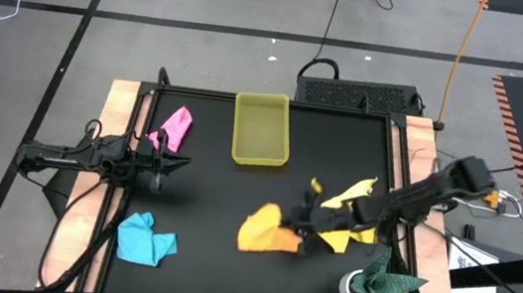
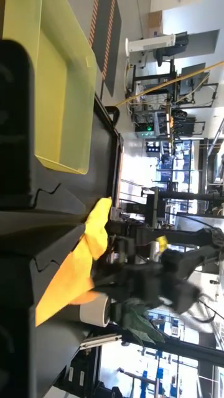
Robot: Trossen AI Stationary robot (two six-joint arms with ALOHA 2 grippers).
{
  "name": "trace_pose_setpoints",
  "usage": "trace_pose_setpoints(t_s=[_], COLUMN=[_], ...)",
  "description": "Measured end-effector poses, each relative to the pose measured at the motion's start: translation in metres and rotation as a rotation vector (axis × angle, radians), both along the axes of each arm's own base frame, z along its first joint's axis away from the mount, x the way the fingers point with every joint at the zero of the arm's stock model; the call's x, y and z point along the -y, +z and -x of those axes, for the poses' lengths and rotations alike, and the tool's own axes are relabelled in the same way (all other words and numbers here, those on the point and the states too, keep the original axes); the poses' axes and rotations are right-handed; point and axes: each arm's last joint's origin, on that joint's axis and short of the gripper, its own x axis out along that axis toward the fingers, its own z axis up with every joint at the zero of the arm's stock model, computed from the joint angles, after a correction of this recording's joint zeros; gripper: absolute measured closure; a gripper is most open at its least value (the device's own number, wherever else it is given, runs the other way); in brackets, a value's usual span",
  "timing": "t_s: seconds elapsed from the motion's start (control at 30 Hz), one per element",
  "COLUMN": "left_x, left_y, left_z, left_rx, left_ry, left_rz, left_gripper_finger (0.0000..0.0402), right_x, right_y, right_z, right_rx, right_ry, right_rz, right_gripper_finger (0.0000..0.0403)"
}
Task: Fold microfiber towels
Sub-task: Move the orange towel to the center of the table
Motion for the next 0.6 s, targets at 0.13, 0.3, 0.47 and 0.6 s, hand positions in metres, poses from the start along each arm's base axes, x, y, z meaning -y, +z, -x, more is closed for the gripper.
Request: trace_pose_setpoints(t_s=[0.13, 0.3, 0.47, 0.6], left_x=[0.000, 0.000, 0.000, 0.000], left_y=[0.000, 0.000, 0.000, 0.000], left_z=[0.000, 0.000, 0.000, 0.000], left_rx=[0.000, 0.000, 0.000, 0.000], left_ry=[0.000, 0.000, 0.000, 0.000], left_rz=[0.000, 0.000, 0.000, 0.000], left_gripper_finger=[0.0366, 0.0366, 0.0366, 0.0366], right_x=[-0.008, -0.006, -0.003, -0.005], right_y=[-0.017, -0.011, 0.015, 0.035], right_z=[-0.001, 0.014, 0.027, 0.017], right_rx=[-0.066, -0.193, -0.179, -0.094], right_ry=[0.072, 0.077, 0.080, 0.008], right_rz=[0.004, -0.066, -0.155, -0.166], right_gripper_finger=[0.0370, 0.0318, 0.0259, 0.0243])
